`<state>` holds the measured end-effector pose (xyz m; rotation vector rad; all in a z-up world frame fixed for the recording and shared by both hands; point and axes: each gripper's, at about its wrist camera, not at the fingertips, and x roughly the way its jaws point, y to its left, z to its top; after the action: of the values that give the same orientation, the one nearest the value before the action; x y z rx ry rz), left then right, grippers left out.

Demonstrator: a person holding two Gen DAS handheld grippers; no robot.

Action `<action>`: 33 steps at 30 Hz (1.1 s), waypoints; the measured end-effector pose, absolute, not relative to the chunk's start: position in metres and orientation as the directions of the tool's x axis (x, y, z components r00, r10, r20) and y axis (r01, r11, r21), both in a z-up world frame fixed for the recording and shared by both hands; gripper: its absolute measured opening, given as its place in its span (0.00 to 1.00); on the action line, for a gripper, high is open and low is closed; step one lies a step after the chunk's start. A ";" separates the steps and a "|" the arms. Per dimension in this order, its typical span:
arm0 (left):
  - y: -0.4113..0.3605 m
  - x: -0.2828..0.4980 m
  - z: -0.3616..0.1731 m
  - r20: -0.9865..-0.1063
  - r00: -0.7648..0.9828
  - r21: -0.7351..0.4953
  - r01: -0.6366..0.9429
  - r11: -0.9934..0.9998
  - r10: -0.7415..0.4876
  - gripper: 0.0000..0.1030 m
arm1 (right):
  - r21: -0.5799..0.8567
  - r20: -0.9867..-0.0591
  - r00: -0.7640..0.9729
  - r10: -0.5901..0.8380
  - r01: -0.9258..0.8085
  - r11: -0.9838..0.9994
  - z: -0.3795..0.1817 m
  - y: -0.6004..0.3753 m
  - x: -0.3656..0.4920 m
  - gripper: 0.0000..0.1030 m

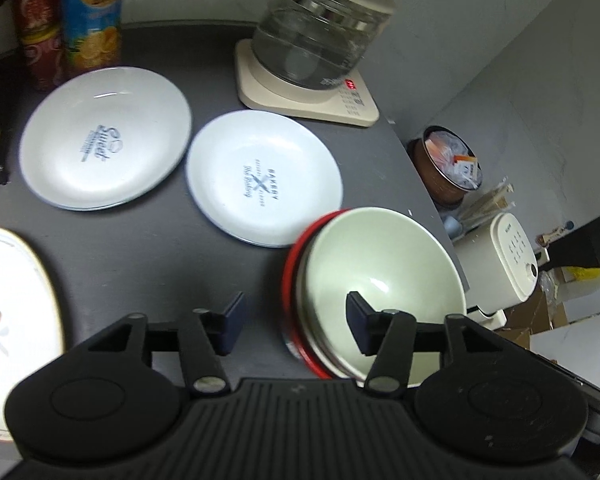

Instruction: Organize plates and bowls

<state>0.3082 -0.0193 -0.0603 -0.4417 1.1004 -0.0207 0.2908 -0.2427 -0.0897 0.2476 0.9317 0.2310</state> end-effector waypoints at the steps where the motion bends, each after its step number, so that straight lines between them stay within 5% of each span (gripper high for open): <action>1: -0.015 0.306 -0.060 -0.856 0.464 -0.355 -0.209 0.911 -0.227 0.54 | 0.311 -0.760 0.573 0.307 -0.094 0.946 -0.090 -0.239 0.290 0.42; 19: 0.073 0.241 -0.054 -0.874 0.481 -0.277 -0.376 0.884 -0.069 0.71 | 0.315 -0.739 0.514 0.435 -0.307 0.898 -0.080 -0.140 0.270 0.76; 33: 0.133 0.196 -0.062 -0.892 0.452 -0.263 -0.513 0.817 -0.004 0.72 | 0.248 -0.773 0.415 0.480 -0.498 0.831 -0.083 -0.060 0.259 0.90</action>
<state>0.1959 0.1328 -0.0623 -0.5526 1.0668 0.3348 0.2592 -0.0602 -0.0830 -0.0211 0.9640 0.6140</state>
